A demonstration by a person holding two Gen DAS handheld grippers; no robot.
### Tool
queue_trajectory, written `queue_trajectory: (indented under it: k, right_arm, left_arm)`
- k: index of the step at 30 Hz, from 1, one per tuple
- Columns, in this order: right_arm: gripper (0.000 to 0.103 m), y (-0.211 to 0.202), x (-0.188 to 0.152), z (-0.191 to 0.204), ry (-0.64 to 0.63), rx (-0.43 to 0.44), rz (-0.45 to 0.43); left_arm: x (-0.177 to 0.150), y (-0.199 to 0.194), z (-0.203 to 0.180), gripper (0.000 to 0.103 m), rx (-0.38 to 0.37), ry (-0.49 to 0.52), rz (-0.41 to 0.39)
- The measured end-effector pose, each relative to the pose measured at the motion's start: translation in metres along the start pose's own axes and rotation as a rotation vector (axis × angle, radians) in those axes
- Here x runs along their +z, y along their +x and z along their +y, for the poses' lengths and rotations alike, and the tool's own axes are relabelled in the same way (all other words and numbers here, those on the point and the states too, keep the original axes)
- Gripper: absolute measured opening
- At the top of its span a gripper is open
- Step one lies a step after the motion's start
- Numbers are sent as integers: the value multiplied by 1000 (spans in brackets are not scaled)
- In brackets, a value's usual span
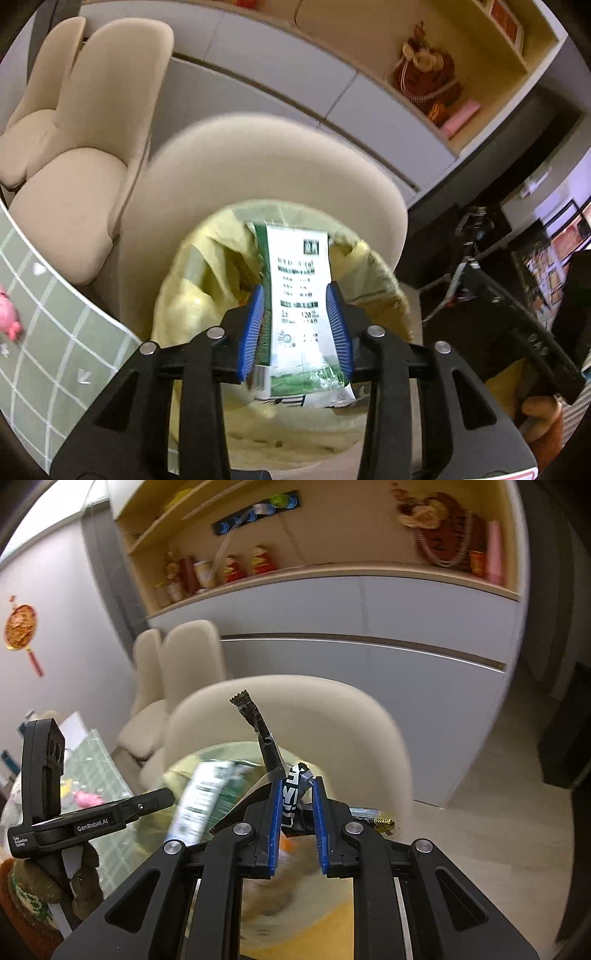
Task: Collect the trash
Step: 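Carry the milk carton and black strap over the bin and open both tools, then move both open tools back over the table toward the wrappers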
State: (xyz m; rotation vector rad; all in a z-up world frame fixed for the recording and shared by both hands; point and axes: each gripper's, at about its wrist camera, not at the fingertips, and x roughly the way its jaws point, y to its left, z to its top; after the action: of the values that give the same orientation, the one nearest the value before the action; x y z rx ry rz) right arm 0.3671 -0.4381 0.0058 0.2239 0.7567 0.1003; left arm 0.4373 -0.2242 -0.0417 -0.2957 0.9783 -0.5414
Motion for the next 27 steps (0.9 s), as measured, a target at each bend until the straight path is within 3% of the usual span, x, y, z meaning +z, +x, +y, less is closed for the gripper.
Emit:
queue_trajectory:
  k: [3, 6, 11, 16, 19, 23, 26, 27]
  right_arm:
    - [17, 17, 12, 31, -80, 83, 30]
    - [17, 57, 12, 67, -128, 209, 163]
    - [17, 120, -18, 79, -206, 84, 375]
    - [17, 137, -33, 59, -191, 12, 501]
    - [17, 130, -36, 54, -166, 31, 482]
    - [18, 98, -36, 53, -137, 55, 380]
    - [36, 70, -38, 52, -149, 39, 310]
    - [36, 60, -38, 54, -159, 31, 282]
  left_arm:
    - [2, -32, 14, 37, 28, -32, -60]
    - [-3, -63, 34, 38, 95, -62, -108]
    - [-27, -94, 66, 38, 182, -112, -104]
    - [-64, -116, 102, 39, 259, -190, -81]
    - [-82, -124, 114, 39, 282, -236, -70]
    - [-107, -150, 124, 43, 321, -261, -92]
    - [-122, -170, 129, 43, 346, -293, -112]
    - [-130, -180, 132, 43, 360, -304, -121]
